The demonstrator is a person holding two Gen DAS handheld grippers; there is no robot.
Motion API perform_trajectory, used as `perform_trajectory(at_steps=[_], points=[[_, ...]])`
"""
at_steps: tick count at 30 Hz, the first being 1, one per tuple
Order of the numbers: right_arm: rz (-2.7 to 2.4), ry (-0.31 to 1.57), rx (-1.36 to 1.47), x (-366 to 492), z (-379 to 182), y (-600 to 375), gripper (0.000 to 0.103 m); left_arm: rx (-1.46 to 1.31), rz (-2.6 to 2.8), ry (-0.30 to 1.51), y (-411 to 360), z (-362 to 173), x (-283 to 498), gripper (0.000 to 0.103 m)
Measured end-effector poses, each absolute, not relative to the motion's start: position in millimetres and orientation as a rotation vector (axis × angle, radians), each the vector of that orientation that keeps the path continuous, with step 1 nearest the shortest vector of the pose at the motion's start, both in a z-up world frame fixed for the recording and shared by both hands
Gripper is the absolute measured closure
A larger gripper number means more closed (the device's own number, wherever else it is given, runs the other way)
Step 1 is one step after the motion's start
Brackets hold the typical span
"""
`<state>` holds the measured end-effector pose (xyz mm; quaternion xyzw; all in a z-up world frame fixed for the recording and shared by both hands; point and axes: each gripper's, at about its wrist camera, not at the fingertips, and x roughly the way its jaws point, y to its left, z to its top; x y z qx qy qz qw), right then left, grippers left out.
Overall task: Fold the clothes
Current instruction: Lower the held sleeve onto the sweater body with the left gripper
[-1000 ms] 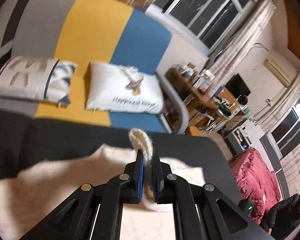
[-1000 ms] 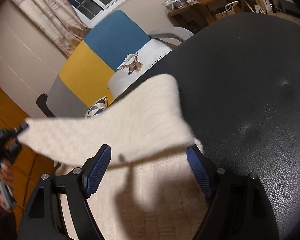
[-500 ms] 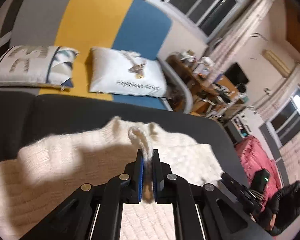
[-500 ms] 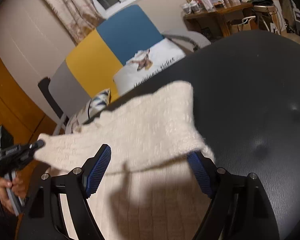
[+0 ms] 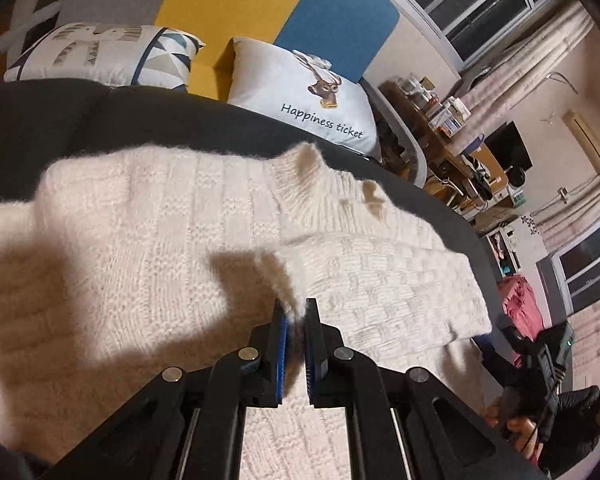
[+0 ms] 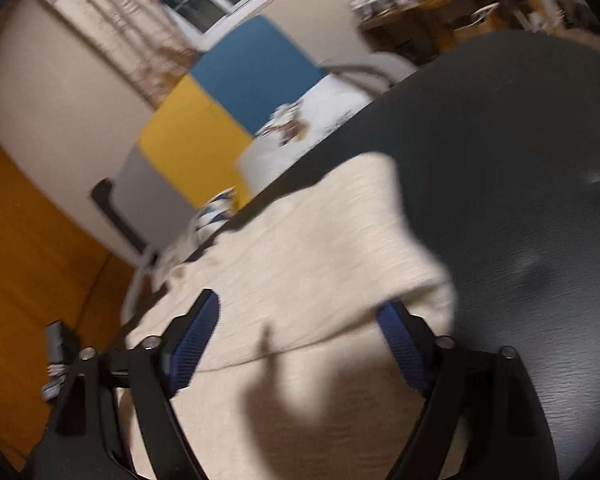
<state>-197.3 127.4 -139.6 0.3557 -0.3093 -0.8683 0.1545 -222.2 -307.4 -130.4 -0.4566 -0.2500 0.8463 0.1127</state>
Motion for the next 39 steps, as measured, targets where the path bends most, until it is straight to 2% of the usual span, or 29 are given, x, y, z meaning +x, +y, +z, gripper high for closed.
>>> perform_trajectory(at_steps=[4, 7, 9, 12, 17, 20, 25, 26, 27, 28, 30, 34, 36, 39], points=[[-2.502, -1.0, 0.993, -211.7, -141.6, 134.6, 0.017, -1.238, 2.476, -0.722, -302.1, -113.0, -219.8, 0.097], [-2.537, -1.167, 0.897, -210.1, -137.1, 152.7, 0.017, -1.183, 2.474, -0.712, -298.1, -104.3, -218.6, 0.097], [-2.607, -1.239, 0.807, -200.4, -133.7, 160.8, 0.017, -1.227, 2.477, -0.704, -293.8, -114.0, -220.9, 0.097], [-2.605, -1.292, 0.892, -201.9, -148.8, 162.3, 0.017, -1.377, 2.447, -0.707, -287.5, -145.2, -225.2, 0.097], [-2.579, -1.176, 0.936, -202.7, -145.2, 157.4, 0.016, -1.321, 2.351, -1.008, -313.4, -159.7, -220.1, 0.094], [-2.587, -1.131, 0.955, -201.6, -141.5, 156.3, 0.016, -1.326, 2.34, -1.049, -322.2, -160.4, -224.9, 0.092], [-2.638, -0.947, 1.02, -203.4, -133.0, 143.9, 0.016, -1.346, 2.327, -0.955, -308.7, -157.5, -234.8, 0.088], [-2.637, -0.936, 1.036, -205.0, -133.5, 142.9, 0.016, -1.347, 2.333, -0.914, -303.2, -155.8, -237.1, 0.088], [-2.632, -0.939, 1.054, -207.1, -134.8, 142.8, 0.016, -1.347, 2.339, -0.872, -297.8, -154.0, -239.4, 0.093], [-2.624, -0.946, 1.068, -206.3, -136.8, 145.5, 0.016, -1.323, 2.361, -0.821, -291.0, -147.6, -240.5, 0.097], [-2.64, -0.904, 1.071, -207.6, -132.2, 148.5, 0.016, -1.227, 2.408, -0.741, -279.4, -128.2, -239.8, 0.096], [-2.74, -0.725, 0.969, -203.9, -110.7, 147.2, 0.017, -1.023, 2.473, -0.715, -272.4, -94.5, -234.9, 0.097], [-2.786, -0.68, 1.02, -205.4, -114.4, 145.0, 0.017, -1.079, 2.489, -0.702, -272.0, -107.4, -238.3, 0.097], [-2.761, -0.793, 1.095, -206.7, -131.9, 155.0, 0.017, -1.265, 2.484, -0.688, -274.6, -142.8, -242.4, 0.096]])
